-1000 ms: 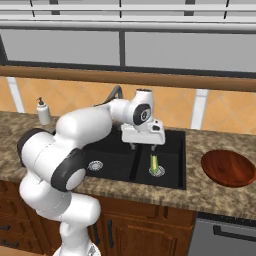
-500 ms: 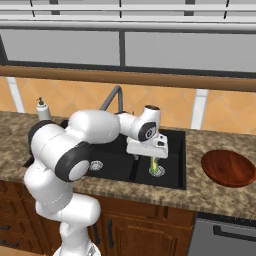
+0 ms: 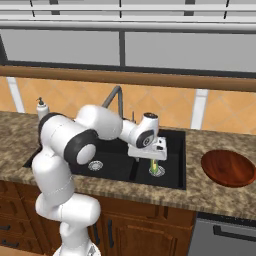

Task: Pick the corn from the sink and place it in the bowl. Then pick the bowl and place it in the microwave. Then close the microwave door and press the start button.

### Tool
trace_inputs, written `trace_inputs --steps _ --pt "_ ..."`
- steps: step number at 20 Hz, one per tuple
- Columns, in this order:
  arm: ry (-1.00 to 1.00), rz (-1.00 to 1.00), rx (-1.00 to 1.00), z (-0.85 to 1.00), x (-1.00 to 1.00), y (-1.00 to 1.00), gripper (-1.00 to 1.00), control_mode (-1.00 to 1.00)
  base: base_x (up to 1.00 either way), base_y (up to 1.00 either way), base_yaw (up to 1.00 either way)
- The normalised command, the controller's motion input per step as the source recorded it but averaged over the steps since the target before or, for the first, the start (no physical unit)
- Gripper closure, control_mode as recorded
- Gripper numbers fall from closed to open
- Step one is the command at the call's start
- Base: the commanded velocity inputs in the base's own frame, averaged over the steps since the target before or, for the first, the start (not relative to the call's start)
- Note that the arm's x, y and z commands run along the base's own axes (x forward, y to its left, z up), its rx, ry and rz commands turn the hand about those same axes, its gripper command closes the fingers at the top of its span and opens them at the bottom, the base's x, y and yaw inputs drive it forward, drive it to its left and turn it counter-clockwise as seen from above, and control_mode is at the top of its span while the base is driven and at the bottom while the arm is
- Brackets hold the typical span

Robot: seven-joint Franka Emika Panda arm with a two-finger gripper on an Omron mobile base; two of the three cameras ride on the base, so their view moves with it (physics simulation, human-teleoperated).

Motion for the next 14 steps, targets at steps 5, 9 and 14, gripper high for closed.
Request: trace_inputs --steps 5,9,14 --pt "0.0 0.0 0.06 -0.26 0.53 -0.23 -1.0 -1.0 0.0 0.0 0.0" --pt "0.0 0.0 0.06 -0.27 0.48 -0.23 -1.0 -1.0 0.0 0.0 0.0" --pt "0.0 0.0 0.06 -0.41 0.54 -0.04 -1.0 -1.0 0.0 0.0 0.0"
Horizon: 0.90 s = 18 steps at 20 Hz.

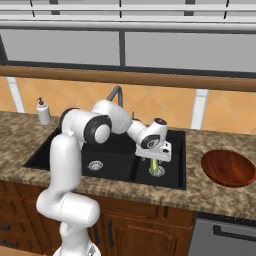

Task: Pick the corn from the sink and place it in the bowl. Then pick the bowl and place it in the microwave. Then close the microwave door and press the start button.

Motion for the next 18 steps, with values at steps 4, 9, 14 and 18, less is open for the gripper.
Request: trace_inputs --steps 4,9,14,18 --pt "0.0 0.0 0.09 -0.39 0.51 -0.08 -1.0 -1.0 0.0 0.0 0.0" --pt "0.0 0.0 0.06 -0.32 0.45 -0.11 -1.0 -1.0 0.0 0.0 0.0" --pt "0.02 0.0 0.03 -0.29 0.43 -0.01 -1.0 -1.0 0.0 0.0 0.0" --pt "0.03 0.0 0.0 -0.26 0.15 0.0 -1.0 -1.0 0.0 0.0 0.0"
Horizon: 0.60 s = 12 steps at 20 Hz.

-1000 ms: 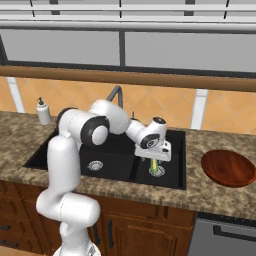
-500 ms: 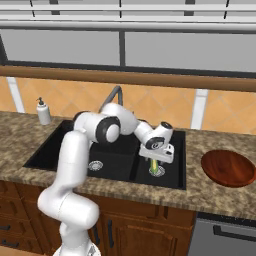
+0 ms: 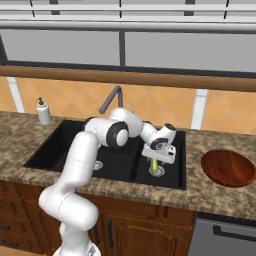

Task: Pick the corn from the sink and place it in the bowl. Then pick the bowl and place it in the microwave. Then close the microwave door and press the start button.

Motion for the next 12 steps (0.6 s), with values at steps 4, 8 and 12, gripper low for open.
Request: trace_inputs --steps 4,8,12 --pt "0.07 0.0 0.0 -0.22 0.05 0.0 -1.0 -1.0 0.0 0.0 0.0" --pt "0.08 0.0 0.0 -0.26 0.07 0.0 -1.0 -1.0 0.0 0.0 0.0" --pt "0.09 0.0 0.0 -0.27 0.13 0.03 -1.0 -1.0 0.0 0.0 0.0"
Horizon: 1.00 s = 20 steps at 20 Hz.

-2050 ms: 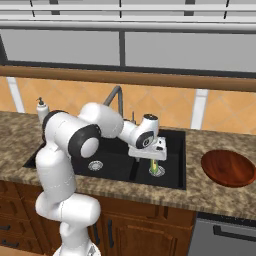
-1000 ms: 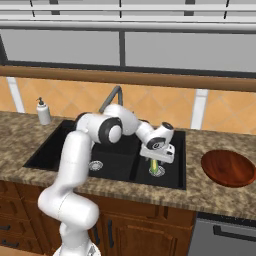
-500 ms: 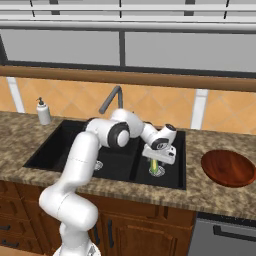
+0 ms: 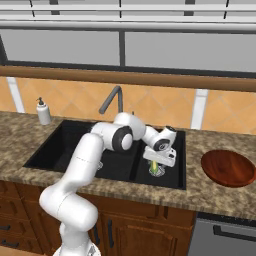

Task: Pick the corn from the sink and place it in the bowl. Then pick the bowl and place it in the microwave. Then close the microwave door and press the start button.

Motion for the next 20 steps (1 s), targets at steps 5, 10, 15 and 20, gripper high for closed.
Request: trace_inputs --steps 5,10,15,20 --pt "0.02 0.0 0.0 -0.13 -0.06 0.01 1.0 -1.0 0.0 0.0 0.0" --pt "-0.24 0.0 0.03 0.22 -0.39 -0.23 1.0 -1.0 0.0 0.0 0.0" --pt "-0.18 0.0 -0.01 0.94 -0.68 -0.12 1.0 -1.0 0.0 0.0 0.0" --pt "-0.06 -0.02 -0.08 0.99 -0.78 0.0 1.0 -1.0 0.0 0.0 0.0"
